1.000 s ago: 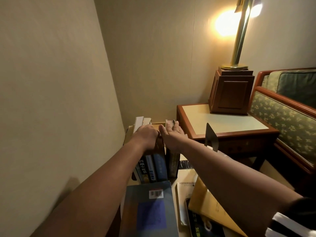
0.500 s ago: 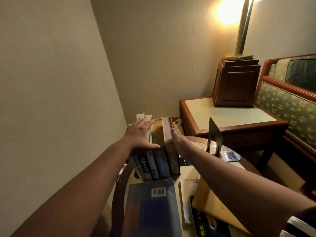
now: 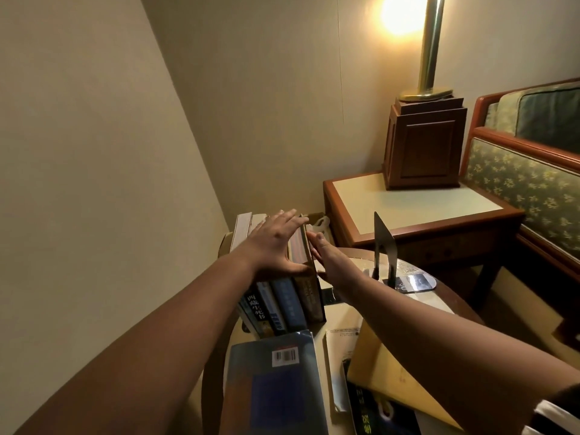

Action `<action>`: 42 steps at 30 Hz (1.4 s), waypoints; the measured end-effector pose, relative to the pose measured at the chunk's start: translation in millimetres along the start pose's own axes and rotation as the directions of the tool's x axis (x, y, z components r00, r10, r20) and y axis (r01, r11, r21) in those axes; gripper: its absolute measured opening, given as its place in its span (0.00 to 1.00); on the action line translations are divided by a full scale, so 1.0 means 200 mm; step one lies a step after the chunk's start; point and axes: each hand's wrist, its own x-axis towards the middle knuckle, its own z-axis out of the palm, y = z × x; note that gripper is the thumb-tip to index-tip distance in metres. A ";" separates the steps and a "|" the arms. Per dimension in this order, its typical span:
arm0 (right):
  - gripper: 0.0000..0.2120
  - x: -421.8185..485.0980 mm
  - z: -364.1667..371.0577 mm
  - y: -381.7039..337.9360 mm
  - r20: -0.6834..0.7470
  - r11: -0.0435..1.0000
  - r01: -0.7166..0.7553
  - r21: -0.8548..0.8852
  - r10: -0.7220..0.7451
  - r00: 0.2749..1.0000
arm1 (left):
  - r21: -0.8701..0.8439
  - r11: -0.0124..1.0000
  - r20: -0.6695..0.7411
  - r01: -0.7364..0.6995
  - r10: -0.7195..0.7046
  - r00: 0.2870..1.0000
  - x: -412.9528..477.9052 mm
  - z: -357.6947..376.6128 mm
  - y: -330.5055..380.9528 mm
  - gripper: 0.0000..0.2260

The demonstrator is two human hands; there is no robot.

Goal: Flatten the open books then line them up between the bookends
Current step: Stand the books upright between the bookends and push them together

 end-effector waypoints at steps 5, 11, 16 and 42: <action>0.25 -0.05 -0.10 0.02 0.017 0.999 -0.037 -0.019 0.037 0.999 | -0.050 0.996 -0.011 -0.077 0.077 0.997 0.04 0.04 0.06 0.39; 0.24 -0.20 -0.33 0.14 -0.030 0.962 -0.138 -0.234 0.134 0.990 | -0.086 0.991 -0.041 -0.101 0.098 0.994 0.02 0.06 0.05 0.24; 0.10 -0.50 -0.53 0.23 -0.034 0.755 -0.109 -0.646 0.114 0.993 | -0.049 0.994 -0.046 -0.101 0.099 0.994 0.01 0.07 0.05 0.23; 0.39 -0.87 -0.56 0.41 -0.015 0.101 -0.045 -0.994 0.274 0.962 | -0.035 0.996 -0.035 -0.077 0.075 0.997 0.01 0.08 0.07 0.23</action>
